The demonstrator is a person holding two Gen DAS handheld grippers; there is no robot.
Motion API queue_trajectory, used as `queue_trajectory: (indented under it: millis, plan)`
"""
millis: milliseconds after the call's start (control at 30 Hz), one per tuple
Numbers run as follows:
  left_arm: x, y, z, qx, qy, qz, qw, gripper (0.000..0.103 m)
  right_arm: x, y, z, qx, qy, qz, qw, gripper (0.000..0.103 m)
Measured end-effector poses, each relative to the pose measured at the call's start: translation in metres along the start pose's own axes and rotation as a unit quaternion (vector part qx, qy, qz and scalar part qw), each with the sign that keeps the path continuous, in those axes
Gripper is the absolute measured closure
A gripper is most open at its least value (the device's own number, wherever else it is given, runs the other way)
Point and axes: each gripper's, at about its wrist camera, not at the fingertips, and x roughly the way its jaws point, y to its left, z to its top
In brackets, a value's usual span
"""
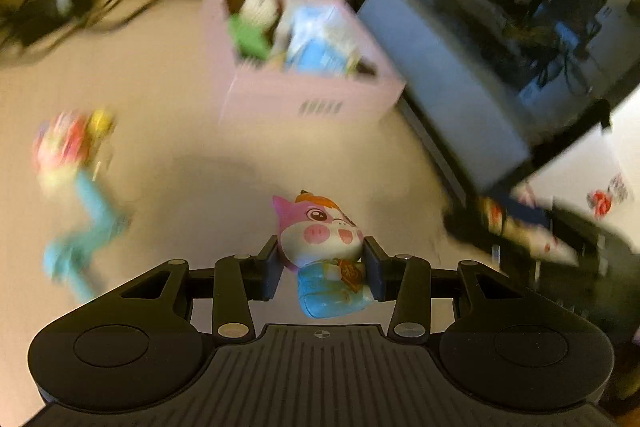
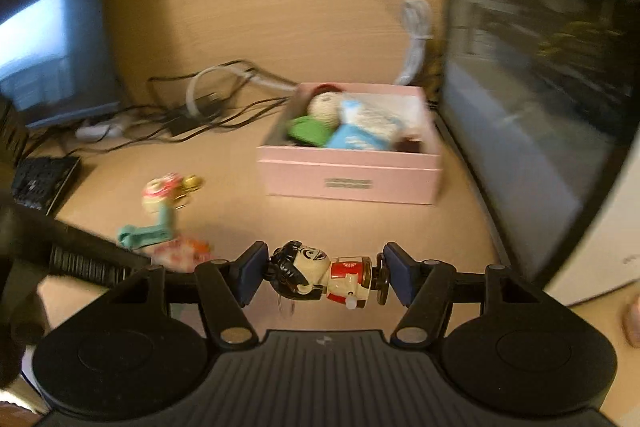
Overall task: Organize objects
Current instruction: 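Lower the pink pig figurine into the pink box and open the left tool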
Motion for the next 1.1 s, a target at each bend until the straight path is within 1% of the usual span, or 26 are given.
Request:
queue_trajectory:
  millis: [33,133,233,267,367,400,433,467,500,533,600,667,700,733,767,800,833,900,967,1000,1067,1100]
  plan:
    - [0.002,-0.004,0.014,0.006,-0.011,0.003,0.9999,0.057,-0.002,-0.008,0.000,0.005,-0.003,-0.003,1.000,0.039]
    - [0.010,-0.020,0.060,0.031,-0.058,0.030,0.9974,0.057,-0.003,-0.029,0.001,0.017,-0.007,-0.009,1.000,0.039]
    - [0.021,-0.030,0.104,0.036,-0.101,0.041,0.9934,0.057,-0.002,-0.044,0.001,0.029,-0.008,-0.006,1.000,0.039]
    - [0.026,-0.032,0.116,0.038,-0.114,0.045,0.9918,0.057,-0.002,-0.047,0.001,0.030,-0.009,-0.004,0.999,0.039]
    - [0.048,-0.038,0.145,0.048,-0.146,0.071,0.9856,0.056,0.000,-0.054,0.000,0.029,-0.009,0.003,1.000,0.039]
    - [0.057,-0.040,0.150,0.057,-0.148,0.080,0.9841,0.056,0.001,-0.057,0.000,0.027,-0.009,0.006,1.000,0.039]
    - [0.070,-0.042,0.156,0.069,-0.137,0.091,0.9840,0.055,0.001,-0.058,0.000,0.025,-0.008,0.008,1.000,0.039]
    - [0.087,-0.043,0.160,0.083,-0.111,0.102,0.9851,0.055,0.003,-0.061,0.000,0.021,-0.007,0.010,1.000,0.039]
    - [0.100,-0.041,0.161,0.092,-0.092,0.115,0.9848,0.055,0.004,-0.063,0.000,0.019,-0.006,0.012,1.000,0.039]
    - [0.111,-0.038,0.159,0.097,-0.087,0.131,0.9828,0.055,0.006,-0.066,0.000,0.018,-0.003,0.016,1.000,0.039]
    - [0.122,-0.032,0.157,0.093,-0.097,0.153,0.9790,0.055,0.010,-0.070,0.000,0.016,0.002,0.020,1.000,0.039]
    - [0.132,-0.027,0.153,0.096,-0.090,0.166,0.9774,0.054,0.012,-0.074,0.000,0.011,0.005,0.023,1.000,0.039]
    - [0.139,-0.025,0.151,0.105,-0.073,0.172,0.9768,0.055,0.013,-0.076,-0.001,0.009,0.007,0.024,1.000,0.039]
    - [0.145,-0.021,0.147,0.111,-0.044,0.179,0.9765,0.056,0.015,-0.078,-0.001,0.008,0.010,0.026,1.000,0.039]
    - [0.147,-0.019,0.143,0.120,-0.039,0.183,0.9750,0.055,0.017,-0.080,-0.001,0.008,0.015,0.029,0.999,0.039]
    - [0.145,-0.020,0.140,0.130,-0.049,0.185,0.9729,0.055,0.019,-0.081,-0.001,0.007,0.018,0.032,0.999,0.039]
    - [0.141,-0.019,0.139,0.126,-0.055,0.184,0.9733,0.055,0.020,-0.082,-0.001,0.004,0.020,0.034,0.999,0.039]
    - [0.129,-0.016,0.137,0.098,-0.083,0.167,0.9775,0.055,0.023,-0.082,-0.001,0.000,0.021,0.040,0.999,0.039]
    - [0.114,-0.016,0.134,0.086,-0.119,0.156,0.9768,0.055,0.025,-0.082,0.001,-0.003,0.023,0.047,0.999,0.039]
    - [0.107,-0.016,0.134,0.083,-0.129,0.151,0.9765,0.055,0.027,-0.081,0.002,-0.006,0.023,0.050,0.998,0.039]
    - [0.094,-0.016,0.133,0.082,-0.141,0.137,0.9771,0.055,0.030,-0.078,0.006,-0.013,0.021,0.055,0.998,0.039]
    - [0.090,-0.017,0.134,0.086,-0.136,0.134,0.9778,0.055,0.031,-0.077,0.008,-0.016,0.019,0.058,0.998,0.039]
